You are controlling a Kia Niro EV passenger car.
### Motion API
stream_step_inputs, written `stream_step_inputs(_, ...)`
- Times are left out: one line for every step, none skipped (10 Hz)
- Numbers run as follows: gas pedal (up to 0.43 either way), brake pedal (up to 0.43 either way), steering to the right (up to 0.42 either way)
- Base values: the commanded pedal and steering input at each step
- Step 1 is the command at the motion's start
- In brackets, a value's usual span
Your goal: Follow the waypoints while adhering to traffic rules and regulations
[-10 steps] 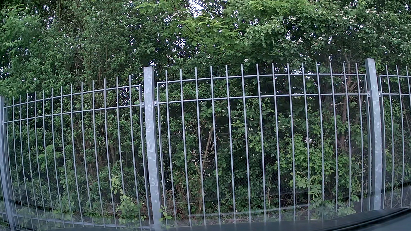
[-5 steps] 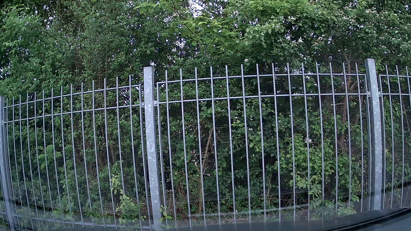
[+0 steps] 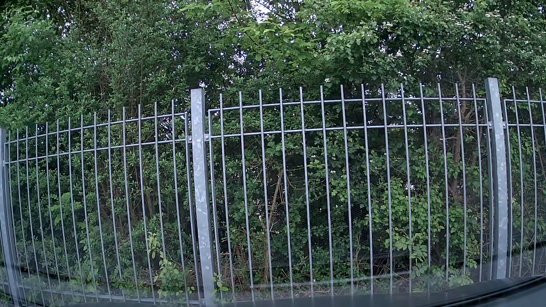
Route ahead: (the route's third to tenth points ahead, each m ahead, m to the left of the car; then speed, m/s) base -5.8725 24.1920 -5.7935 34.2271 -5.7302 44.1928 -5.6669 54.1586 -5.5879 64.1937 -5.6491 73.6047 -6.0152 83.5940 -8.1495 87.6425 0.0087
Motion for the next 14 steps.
stream_step_inputs(0.0, 0.256, 0.117)
stream_step_inputs(0.0, 0.262, 0.074)
stream_step_inputs(0.0, 0.268, 0.043)
stream_step_inputs(0.0, 0.28, 0.024)
stream_step_inputs(0.0, 0.287, 0.004)
stream_step_inputs(0.0, 0.299, -0.008)
stream_step_inputs(0.0, 0.299, -0.01)
stream_step_inputs(0.0, 0.305, -0.01)
stream_step_inputs(0.0, 0.299, -0.009)
stream_step_inputs(0.0, 0.299, -0.009)
stream_step_inputs(0.0, 0.305, -0.008)
stream_step_inputs(0.0, 0.305, -0.007)
stream_step_inputs(0.0, 0.299, -0.007)
stream_step_inputs(0.0, 0.299, -0.007)
